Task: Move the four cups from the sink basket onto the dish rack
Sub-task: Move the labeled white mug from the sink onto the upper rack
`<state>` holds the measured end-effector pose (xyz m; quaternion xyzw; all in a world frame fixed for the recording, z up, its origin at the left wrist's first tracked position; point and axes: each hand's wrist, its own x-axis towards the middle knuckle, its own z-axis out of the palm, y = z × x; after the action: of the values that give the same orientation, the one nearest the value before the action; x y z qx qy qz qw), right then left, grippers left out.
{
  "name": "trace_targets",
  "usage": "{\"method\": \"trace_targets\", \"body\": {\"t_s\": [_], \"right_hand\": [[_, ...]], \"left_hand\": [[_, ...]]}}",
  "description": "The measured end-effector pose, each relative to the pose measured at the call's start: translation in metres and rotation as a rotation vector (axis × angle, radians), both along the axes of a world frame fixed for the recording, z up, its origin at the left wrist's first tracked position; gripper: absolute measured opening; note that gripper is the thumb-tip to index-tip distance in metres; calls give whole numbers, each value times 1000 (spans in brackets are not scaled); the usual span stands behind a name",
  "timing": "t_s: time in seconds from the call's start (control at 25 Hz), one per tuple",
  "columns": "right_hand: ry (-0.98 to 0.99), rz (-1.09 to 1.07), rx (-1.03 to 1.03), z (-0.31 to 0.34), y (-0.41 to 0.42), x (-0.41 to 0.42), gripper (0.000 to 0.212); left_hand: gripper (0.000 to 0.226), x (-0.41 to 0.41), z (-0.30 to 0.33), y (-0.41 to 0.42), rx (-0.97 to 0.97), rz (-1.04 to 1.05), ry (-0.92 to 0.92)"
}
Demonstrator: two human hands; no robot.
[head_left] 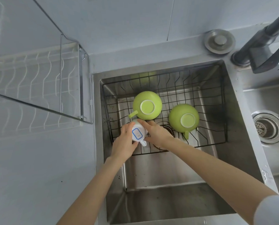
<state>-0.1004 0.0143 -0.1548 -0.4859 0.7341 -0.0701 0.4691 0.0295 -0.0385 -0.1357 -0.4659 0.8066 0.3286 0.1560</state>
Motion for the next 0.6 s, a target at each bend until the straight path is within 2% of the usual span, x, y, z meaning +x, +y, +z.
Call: {"method": "trace_targets", "body": {"t_s": [0.24, 0.44, 0.6], "right_hand": [[7, -2, -35, 9, 11, -5, 72], [-27, -66, -165, 42, 38, -15, 74], [-19, -41, -298, 80, 60, -22, 70]], "left_hand": [[64, 2, 13, 3, 2, -15, 68], [78, 10, 38, 13, 102, 57, 304], [60, 14, 66, 29, 175, 135, 470]]}}
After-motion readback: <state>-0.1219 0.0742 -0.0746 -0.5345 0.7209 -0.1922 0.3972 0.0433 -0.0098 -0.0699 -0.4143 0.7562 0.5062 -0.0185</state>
